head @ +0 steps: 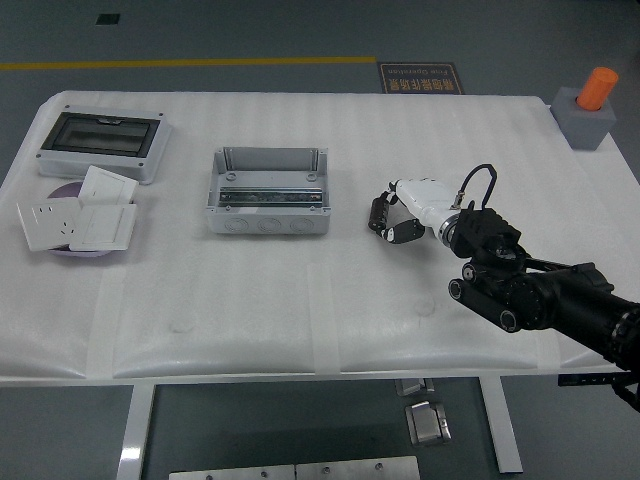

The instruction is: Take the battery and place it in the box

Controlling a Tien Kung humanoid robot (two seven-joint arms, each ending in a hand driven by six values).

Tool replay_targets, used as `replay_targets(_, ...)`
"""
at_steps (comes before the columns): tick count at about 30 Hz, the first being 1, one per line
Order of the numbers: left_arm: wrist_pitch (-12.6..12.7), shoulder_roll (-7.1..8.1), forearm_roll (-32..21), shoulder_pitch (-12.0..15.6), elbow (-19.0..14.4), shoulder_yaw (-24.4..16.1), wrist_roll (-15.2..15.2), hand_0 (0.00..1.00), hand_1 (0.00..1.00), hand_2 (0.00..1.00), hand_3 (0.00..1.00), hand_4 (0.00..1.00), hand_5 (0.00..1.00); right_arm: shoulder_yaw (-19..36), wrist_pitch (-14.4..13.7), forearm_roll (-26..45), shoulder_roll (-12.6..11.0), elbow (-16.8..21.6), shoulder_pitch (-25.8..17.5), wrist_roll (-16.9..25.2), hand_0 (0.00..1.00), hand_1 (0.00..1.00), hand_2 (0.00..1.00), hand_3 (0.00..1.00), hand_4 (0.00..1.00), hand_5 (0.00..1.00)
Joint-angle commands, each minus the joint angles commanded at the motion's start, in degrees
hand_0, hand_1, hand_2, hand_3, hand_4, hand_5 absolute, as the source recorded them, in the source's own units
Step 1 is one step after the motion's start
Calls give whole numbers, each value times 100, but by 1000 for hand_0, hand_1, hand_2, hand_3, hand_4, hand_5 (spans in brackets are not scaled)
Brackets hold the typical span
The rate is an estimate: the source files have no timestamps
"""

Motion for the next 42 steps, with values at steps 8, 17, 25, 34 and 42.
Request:
replay_targets(8,16,-8,-70,-6,-16,72,-26,594,617,508,628,580,442,109,-39,-55,-51,150,-25,-14,874,745,648,676,676,297)
replay_targets(17,13,-20,-1,16,-10,17,2,593,616,510,631,594,467,716,-60,-746,-258,1090,-72,-181,874,746,643,673,665,300)
replay_targets(25,4,-12,40,13,-9,-24,23,594,617,510,631,594,467,901,-27,-993,-25,1561,137,-270,869,745,643,674,667,302)
replay_targets(34,-14,5,108,-3,-9,-78,52,594,617,514,631,595,469,668,338,-1097,386,1274,477,-435,884,755,688,737,756,397)
replay_targets(42,-22,13,157,-15,-10,-103,71,594,617,510,631,595,468,608,375,-1055,598,939,581,-458,996,882,886,942,958,599)
